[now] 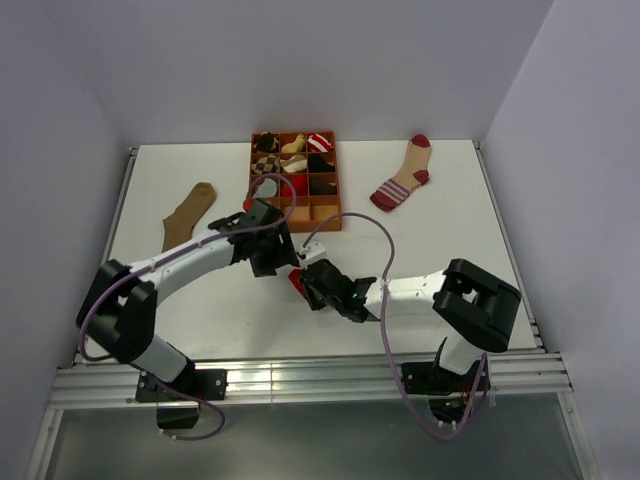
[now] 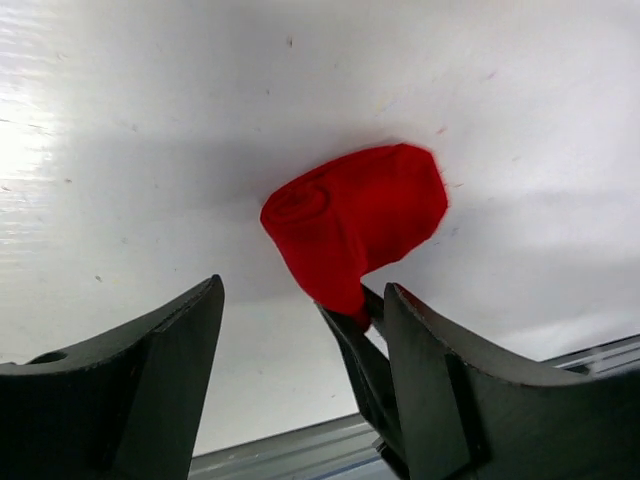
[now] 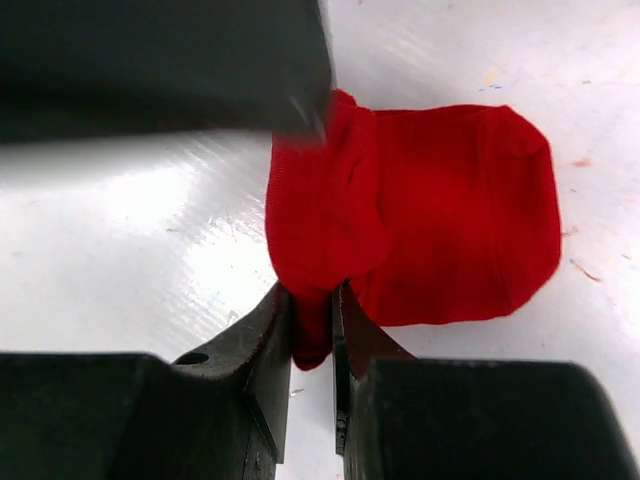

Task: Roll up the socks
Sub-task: Roll the sock at the center of the board.

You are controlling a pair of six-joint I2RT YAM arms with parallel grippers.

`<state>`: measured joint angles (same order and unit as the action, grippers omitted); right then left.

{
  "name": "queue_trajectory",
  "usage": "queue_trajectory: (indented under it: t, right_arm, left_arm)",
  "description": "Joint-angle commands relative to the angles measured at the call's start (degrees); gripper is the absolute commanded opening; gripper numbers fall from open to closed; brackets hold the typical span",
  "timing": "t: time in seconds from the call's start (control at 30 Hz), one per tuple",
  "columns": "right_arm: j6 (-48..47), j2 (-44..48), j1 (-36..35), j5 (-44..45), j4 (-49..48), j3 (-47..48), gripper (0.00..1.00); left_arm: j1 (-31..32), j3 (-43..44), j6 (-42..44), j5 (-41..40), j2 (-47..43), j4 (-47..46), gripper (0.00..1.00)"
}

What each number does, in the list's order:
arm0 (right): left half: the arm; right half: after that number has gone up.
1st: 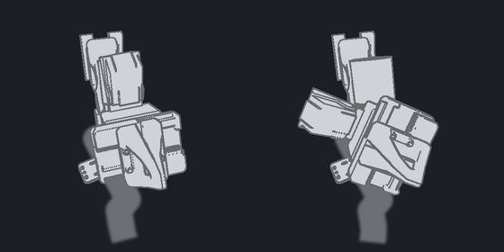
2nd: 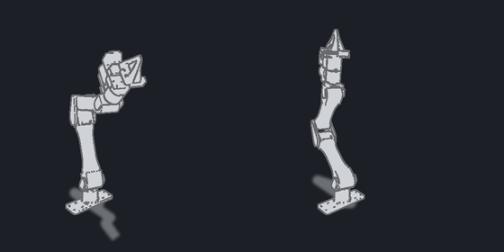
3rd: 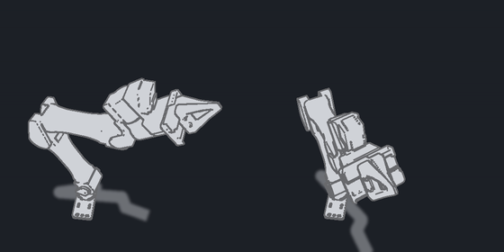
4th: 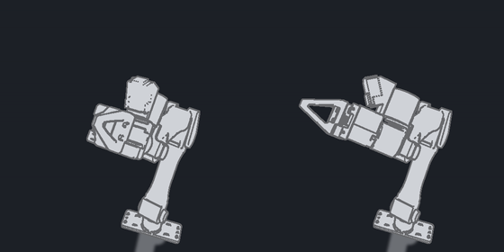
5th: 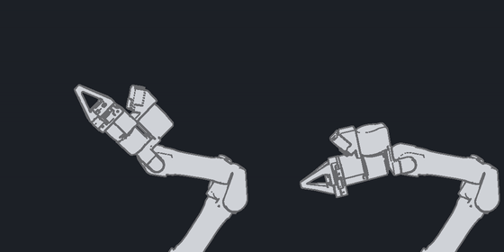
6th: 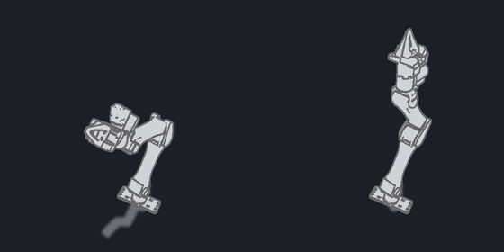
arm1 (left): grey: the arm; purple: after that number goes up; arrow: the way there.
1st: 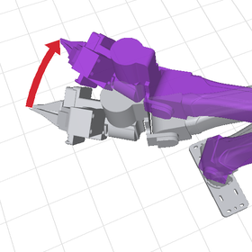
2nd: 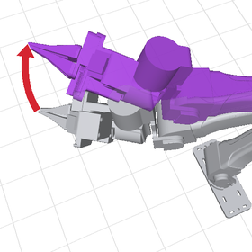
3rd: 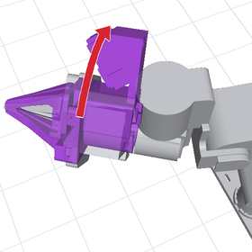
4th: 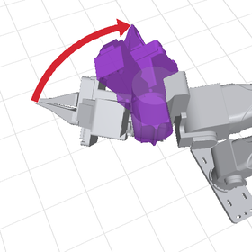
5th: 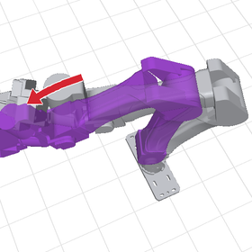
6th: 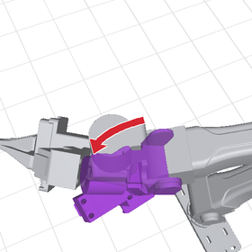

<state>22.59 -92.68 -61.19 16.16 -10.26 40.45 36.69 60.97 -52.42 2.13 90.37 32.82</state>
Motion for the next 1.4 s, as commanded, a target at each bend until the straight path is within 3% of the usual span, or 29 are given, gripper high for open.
queue_trajectory:
  t: [0.0,0.07,0.33,0.5,0.77,1.07,1.23,1.37]
  right_arm:
    - [-0.88,1.71,3.95,-16.05,0.16,-2.12,0.06]
    - [-0.62,2.07,6.24,-25.25,-0.63,-2.39,0.06]
    - [0.35,-1.62,15.65,-43.22,-3.71,-1.77,0.09]
    - [2.11,-6.01,18.73,-49.99,-6.96,-1.86,0.1]
    - [3.78,-8.91,21.37,-52.2,-9.34,-2.48,0.11]
    - [5.71,-11.99,22.96,-53.16,-10.74,-2.3,0.13]
    - [5.27,-12.17,23.04,-51.24,-8.99,-1.42,0.16]
    - [2.56,-6.73,22.87,-46.58,-5.65,-1.25,0.34]
  left_arm:
    - [-2.23,-5.05,-3.29,-1.87,-8.59,-9.69,0.7]
    - [-3.29,-10.24,-4.09,-1.87,-12.04,-13.55,0.71]
    - [-3.64,-27.72,-9.88,0.59,-23.39,-31.3,0.69]
    - [-3.64,-32.05,-12.52,4.63,-20.5,-39.66,0.71]
    - [-3.46,-33.46,-16.39,7.18,-12.51,-44.86,0.7]
    - [-2.06,-31.35,-16.48,6.92,-6.62,-41.88,0.61]
    - [-2.06,-26.53,-14.03,5.96,-3.45,-32.94,0.52]
    - [-1.97,-21.34,-9.99,4.29,-1.08,-22.64,0.41]
